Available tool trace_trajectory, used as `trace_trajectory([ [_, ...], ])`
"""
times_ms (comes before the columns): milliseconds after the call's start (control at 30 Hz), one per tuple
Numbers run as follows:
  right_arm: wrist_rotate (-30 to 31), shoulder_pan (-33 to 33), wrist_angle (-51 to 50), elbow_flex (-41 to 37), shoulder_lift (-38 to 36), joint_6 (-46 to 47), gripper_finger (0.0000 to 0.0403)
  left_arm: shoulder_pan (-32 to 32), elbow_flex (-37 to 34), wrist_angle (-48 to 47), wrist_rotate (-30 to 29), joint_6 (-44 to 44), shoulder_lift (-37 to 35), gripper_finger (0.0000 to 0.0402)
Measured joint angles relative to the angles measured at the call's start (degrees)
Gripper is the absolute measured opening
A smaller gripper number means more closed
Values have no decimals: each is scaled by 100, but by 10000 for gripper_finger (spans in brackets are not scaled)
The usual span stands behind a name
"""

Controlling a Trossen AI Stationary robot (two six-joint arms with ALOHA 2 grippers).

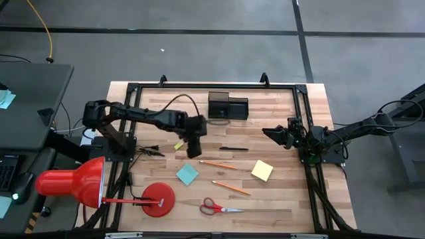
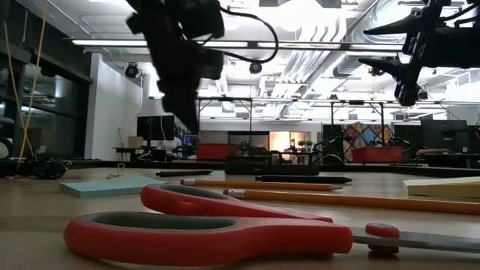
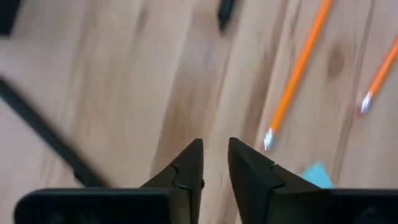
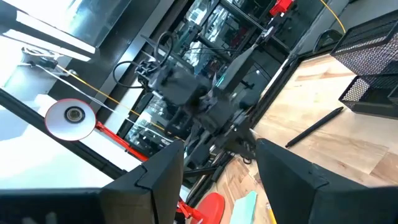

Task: Pick and place office supplies into organizer
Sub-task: Put the pink binder clip in the black desk organizer

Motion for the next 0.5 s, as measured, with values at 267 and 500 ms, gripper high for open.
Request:
trace_trajectory([
  [267,-4,0,-247,2,0,-18,193,-595,0,-1119,-372,-203,-93,116],
  [500,-46,-1,-311,2,-1,-22,193,-818,-111,-1311,-476,-785,-98,133],
])
